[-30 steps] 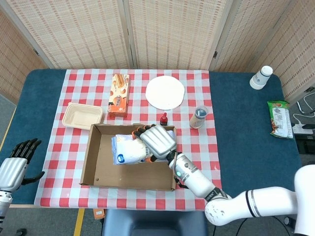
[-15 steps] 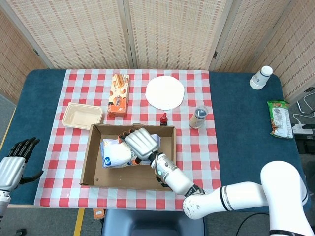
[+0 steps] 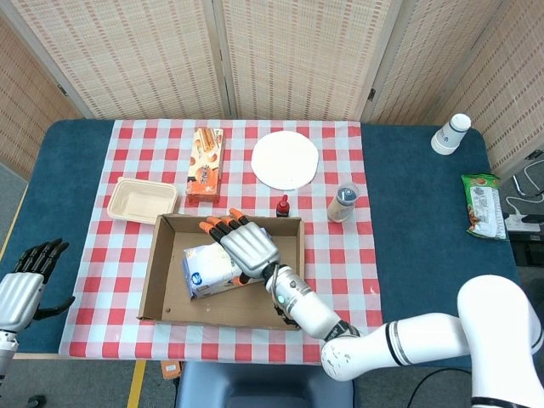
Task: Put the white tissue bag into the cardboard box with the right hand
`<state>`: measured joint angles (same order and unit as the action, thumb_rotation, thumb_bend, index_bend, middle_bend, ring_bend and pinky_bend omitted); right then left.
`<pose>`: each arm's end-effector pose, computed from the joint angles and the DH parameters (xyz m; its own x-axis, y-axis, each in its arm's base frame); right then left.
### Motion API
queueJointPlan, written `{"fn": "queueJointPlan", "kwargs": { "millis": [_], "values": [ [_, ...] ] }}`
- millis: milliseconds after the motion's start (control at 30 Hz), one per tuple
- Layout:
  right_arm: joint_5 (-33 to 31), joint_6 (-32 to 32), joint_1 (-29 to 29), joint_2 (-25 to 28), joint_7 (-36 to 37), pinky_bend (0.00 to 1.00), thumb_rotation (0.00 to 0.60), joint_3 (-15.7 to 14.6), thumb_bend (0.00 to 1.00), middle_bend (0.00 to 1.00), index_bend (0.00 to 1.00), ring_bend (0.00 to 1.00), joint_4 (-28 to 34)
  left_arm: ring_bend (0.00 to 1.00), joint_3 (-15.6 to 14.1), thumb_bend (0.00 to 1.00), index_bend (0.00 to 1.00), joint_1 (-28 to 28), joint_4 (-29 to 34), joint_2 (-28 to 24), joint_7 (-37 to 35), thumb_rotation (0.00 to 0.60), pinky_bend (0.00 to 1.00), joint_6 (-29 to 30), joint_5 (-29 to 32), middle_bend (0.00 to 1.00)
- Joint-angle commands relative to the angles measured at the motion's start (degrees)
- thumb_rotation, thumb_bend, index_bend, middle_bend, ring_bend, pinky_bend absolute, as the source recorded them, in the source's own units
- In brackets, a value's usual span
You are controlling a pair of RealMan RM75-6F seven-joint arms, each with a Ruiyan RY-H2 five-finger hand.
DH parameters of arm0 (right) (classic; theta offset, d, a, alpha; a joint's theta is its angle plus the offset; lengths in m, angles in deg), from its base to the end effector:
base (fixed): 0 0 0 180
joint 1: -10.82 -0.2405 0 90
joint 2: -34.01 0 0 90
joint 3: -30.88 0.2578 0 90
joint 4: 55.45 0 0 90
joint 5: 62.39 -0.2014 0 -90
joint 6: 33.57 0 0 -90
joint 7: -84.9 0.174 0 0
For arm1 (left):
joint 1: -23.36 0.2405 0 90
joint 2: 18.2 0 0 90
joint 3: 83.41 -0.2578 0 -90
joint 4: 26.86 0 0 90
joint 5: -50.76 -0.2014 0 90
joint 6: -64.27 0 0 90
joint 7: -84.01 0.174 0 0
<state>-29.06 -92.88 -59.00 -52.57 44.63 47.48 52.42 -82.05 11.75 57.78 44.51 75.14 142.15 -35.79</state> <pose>0.0535 -0.3433 -0.0198 0.4657 -0.3029 0.8315 -0.7780 -0.5879 0.2216 -0.3215 0.2451 0.1675 0.4104 0.0939 0.9071 0.9106 -0.0948 -0.4022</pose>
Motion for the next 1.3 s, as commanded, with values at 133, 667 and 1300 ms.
{"fn": "queueJointPlan", "kwargs": {
  "millis": [133,667,1300],
  "values": [
    [9.14,-10.81,6.89,11.76,-3.1,0.0,0.6,-4.55,0.0,0.0,0.0,0.0,11.1,0.0,0.0,0.21,0.0,0.01,-0.12,0.2,0.26,0.6,0.07,-0.04,0.13,0.0],
    [43.91,-34.76,44.18,31.89,25.79,0.0,0.6,-26.43,0.0,0.0,0.0,0.0,0.98,0.0,1.0,0.21,0.0,-0.4,-1.34,1.04,1.26,0.6,0.07,-1.8,2.99,0.0],
    [47.71,-32.82,58.23,20.06,36.04,0.0,0.6,-25.07,0.0,0.0,0.0,0.0,-20.45,0.0,0.86,0.21,0.0,-0.54,-0.54,1.0,1.69,0.6,0.07,-1.66,2.33,0.0]
  ]
}}
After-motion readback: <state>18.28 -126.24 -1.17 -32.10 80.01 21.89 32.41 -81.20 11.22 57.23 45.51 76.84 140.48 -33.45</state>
